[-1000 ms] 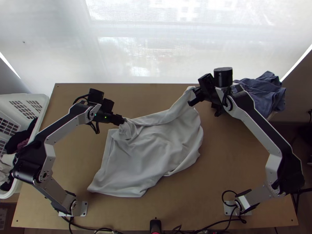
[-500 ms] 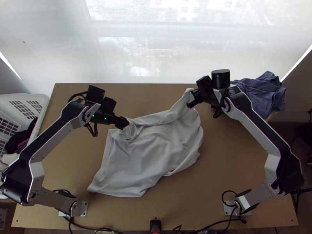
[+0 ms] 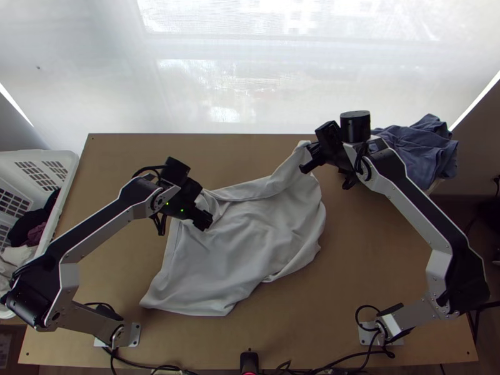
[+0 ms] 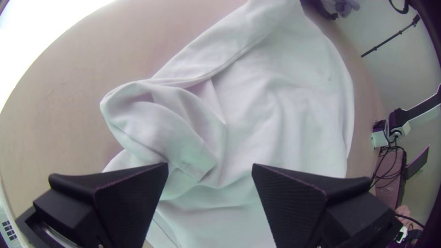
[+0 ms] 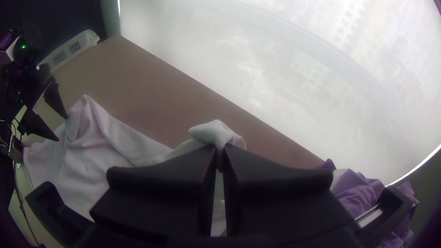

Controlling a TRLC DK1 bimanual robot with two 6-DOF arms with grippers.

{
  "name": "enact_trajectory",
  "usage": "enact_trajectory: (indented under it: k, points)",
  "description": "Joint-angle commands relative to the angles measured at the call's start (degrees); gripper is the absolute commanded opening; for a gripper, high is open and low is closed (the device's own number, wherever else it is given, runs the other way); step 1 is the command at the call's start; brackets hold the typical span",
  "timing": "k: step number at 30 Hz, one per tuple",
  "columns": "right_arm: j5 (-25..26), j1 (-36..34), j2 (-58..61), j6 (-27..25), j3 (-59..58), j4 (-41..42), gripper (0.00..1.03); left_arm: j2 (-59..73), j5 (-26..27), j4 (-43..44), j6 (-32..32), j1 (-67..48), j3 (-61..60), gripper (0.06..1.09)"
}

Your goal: Fold the t-shirt

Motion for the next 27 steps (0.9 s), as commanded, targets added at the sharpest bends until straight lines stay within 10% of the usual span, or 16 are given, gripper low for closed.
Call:
enact_trajectory:
  k: [1, 13, 27]
  points:
    - [0.0, 0.0, -0.4, -0.1, 0.0, 0.0, 0.03, 2.6, -1.9, 2.0, 0.8, 0.0, -1.3, 0.95]
    - [0.0, -0.2, -1.6, -0.1, -1.0, 0.0, 0.03, 7.7, -3.3, 4.3, 0.8, 0.0, -1.0, 0.92]
    - [0.0, -0.3, -2.9, -0.1, -2.9, 0.0, 0.03, 9.3, -3.2, 4.4, 0.9, 0.4, 0.8, 0.12]
